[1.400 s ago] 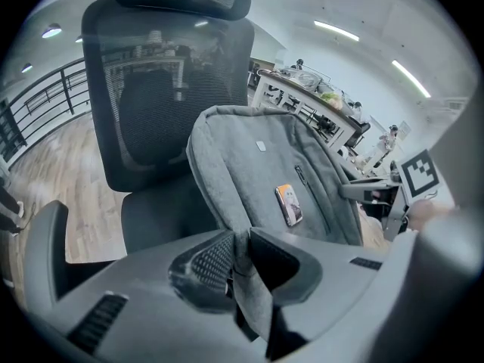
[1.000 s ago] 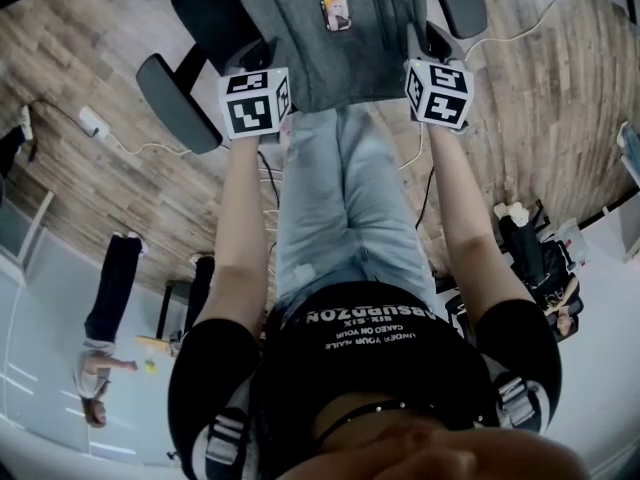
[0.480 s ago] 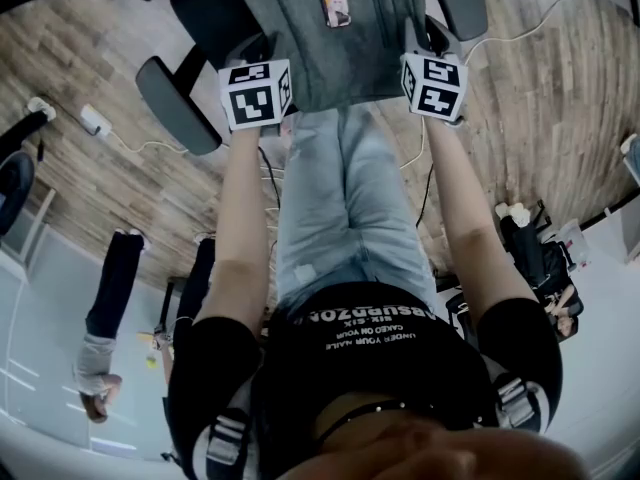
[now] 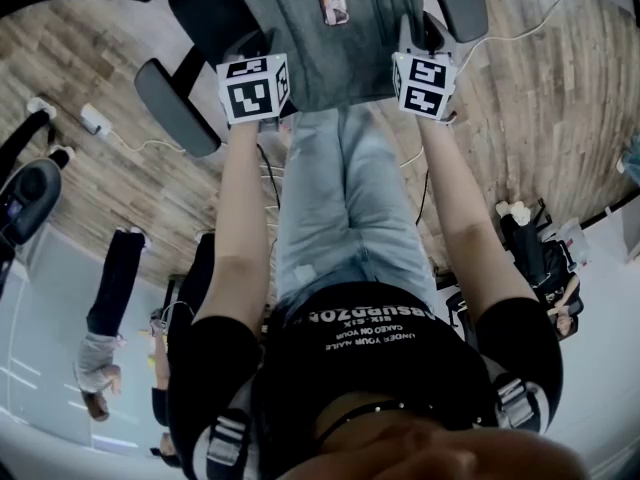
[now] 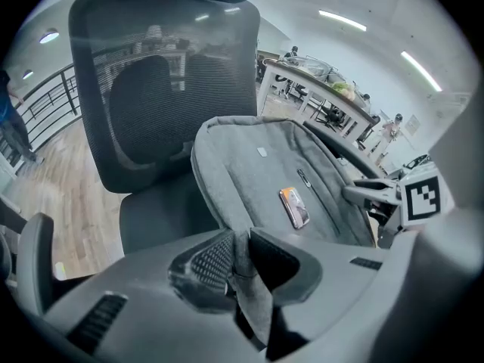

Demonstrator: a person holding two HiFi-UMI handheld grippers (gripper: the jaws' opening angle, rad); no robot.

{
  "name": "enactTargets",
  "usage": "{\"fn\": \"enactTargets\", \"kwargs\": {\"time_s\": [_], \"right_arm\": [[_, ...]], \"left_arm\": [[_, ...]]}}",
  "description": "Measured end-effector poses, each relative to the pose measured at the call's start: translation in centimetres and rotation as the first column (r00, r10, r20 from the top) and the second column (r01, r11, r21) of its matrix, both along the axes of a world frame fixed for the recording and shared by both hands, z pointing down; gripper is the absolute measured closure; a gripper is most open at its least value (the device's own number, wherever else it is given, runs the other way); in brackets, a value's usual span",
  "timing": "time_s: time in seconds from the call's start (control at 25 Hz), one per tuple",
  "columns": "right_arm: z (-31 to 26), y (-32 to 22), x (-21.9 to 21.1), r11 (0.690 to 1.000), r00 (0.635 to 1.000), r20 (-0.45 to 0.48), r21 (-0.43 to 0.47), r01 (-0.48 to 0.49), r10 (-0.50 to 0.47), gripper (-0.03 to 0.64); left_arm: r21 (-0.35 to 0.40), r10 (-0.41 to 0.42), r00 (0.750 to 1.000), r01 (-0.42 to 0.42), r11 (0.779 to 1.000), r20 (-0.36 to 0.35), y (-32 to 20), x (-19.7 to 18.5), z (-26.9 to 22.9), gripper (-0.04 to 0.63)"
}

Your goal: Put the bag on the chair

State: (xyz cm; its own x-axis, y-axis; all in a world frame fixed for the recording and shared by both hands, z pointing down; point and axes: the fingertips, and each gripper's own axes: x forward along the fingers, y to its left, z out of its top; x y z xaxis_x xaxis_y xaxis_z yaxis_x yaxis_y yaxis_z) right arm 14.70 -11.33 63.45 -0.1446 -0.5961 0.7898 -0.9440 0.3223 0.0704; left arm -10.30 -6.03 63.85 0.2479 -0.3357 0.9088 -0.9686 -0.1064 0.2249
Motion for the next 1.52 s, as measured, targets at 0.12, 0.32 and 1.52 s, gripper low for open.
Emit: {"fn": "enactTargets", "kwargs": {"time_s": [0.12, 0.32, 1.52], "right_arm": [[0.4, 0.0, 0.0, 1.0, 1.0, -0.013, 0.012, 0.003, -0.003, 0.515], [0.7, -0.5, -0.2, 1.0, 0.999, -0.033, 0.031, 0.0, 0.001, 0.512], [4.2, -2.4, 0.0, 0.999, 0.996, -0.086, 0.016, -0.029, 0.03, 0.508]], "left_arm": [[-0.003, 0.001, 1.0, -0.001, 1.0, 0.002, -0.1, -0.1, 0.5, 0.52], [-0.013, 0.006, 1.0, -0.006, 1.0, 0.004, -0.5, -0.3, 0.7, 0.52], [-0.061, 0.037, 0.999, -0.036, 0.997, 0.024, -2.2, -1.1, 3.9, 0.52]]}}
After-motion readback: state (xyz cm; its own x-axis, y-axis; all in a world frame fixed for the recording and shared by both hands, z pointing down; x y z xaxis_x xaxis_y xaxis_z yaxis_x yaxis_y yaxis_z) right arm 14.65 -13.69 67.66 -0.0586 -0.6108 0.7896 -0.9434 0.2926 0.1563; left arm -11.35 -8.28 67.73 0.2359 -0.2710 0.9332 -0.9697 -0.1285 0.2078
